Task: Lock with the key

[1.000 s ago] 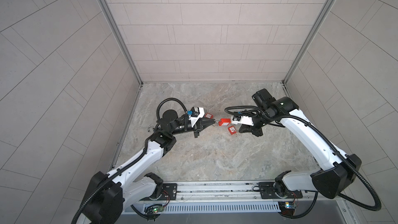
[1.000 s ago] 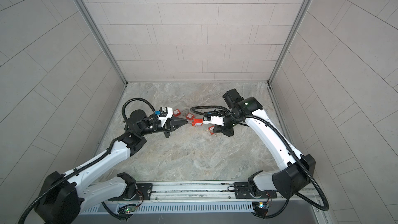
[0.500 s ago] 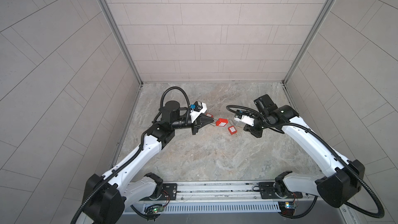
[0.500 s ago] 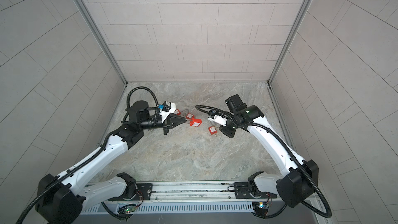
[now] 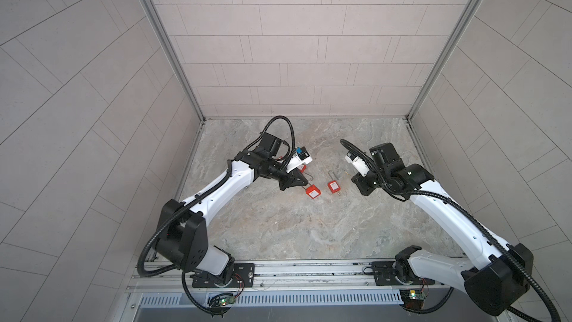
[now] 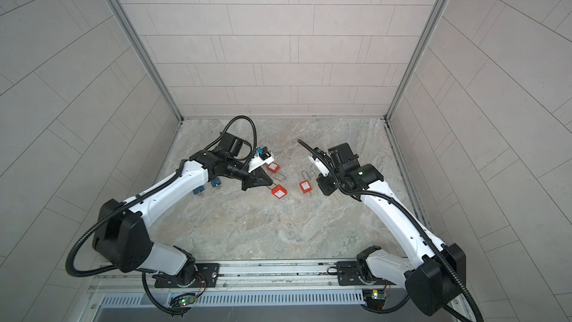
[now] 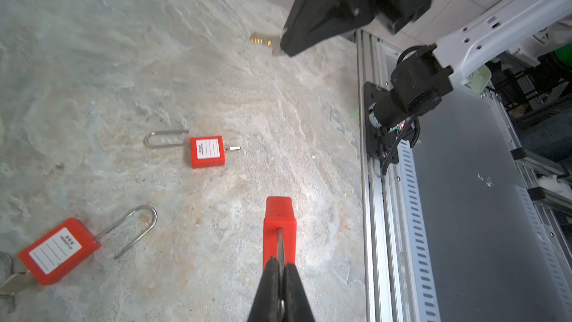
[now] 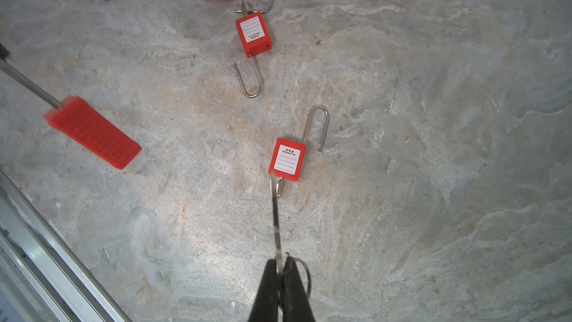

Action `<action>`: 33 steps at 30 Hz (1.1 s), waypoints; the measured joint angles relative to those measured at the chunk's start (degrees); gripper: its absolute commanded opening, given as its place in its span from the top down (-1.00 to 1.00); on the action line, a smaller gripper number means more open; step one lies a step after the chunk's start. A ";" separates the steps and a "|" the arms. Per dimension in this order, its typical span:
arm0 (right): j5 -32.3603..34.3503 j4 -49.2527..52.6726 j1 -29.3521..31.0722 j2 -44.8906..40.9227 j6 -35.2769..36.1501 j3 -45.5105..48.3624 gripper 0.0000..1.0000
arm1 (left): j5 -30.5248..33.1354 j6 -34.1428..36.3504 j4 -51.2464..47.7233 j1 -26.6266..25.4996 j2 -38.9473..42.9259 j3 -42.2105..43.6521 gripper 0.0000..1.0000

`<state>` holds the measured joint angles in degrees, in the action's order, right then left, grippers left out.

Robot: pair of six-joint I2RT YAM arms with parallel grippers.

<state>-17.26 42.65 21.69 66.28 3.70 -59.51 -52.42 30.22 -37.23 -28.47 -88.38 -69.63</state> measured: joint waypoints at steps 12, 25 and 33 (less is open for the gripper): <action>-1.11 -5.84 0.61 1.22 -17.73 6.38 0.97 | 2.93 12.00 -19.41 -2.49 -18.86 -13.94 1.00; -0.70 -9.77 2.16 2.32 -30.01 10.43 0.96 | 5.62 16.24 -24.41 -4.11 -30.86 -24.06 1.00; -0.42 -9.94 5.46 2.64 -35.39 10.38 0.96 | 8.00 16.87 -26.27 -4.74 -33.86 -26.95 0.95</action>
<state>-17.67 32.71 27.16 68.93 -31.68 -49.12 -44.42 47.09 -63.51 -33.21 -122.23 -96.57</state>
